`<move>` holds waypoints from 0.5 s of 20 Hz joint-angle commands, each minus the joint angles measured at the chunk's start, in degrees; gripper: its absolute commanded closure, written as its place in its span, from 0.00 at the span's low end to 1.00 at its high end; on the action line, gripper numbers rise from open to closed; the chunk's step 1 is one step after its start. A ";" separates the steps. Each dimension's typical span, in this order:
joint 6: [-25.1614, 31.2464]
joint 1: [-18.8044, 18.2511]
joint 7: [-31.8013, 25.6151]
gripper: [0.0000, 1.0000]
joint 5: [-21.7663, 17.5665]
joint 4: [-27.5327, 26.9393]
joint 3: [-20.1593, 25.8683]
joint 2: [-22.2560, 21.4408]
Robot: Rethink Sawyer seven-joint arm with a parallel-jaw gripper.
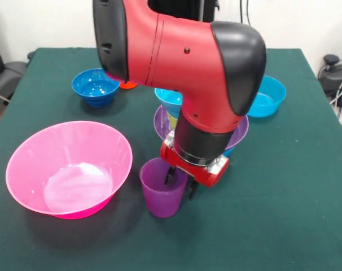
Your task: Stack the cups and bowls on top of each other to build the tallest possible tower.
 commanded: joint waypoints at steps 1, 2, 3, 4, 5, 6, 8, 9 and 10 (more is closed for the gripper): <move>-0.35 -2.29 -21.99 1.00 -4.86 -3.53 8.19 0.95; 1.35 -2.53 -22.56 1.00 -4.52 -4.57 8.33 1.04; 3.05 -2.78 -23.12 1.00 -4.19 -5.60 8.47 1.14; 4.75 -3.03 -23.69 1.00 -3.85 -6.63 8.61 1.24; 6.44 -3.27 -24.25 1.00 -3.51 -7.66 8.75 1.34; 7.53 -3.31 -24.67 1.00 -3.42 -8.31 8.68 1.36; 9.71 -3.37 -25.52 1.00 -3.23 -9.60 8.54 1.40; 10.80 -3.41 -25.94 1.00 -3.14 -10.24 8.48 1.42; 11.89 -3.44 -26.37 1.00 -3.04 -10.89 8.41 1.44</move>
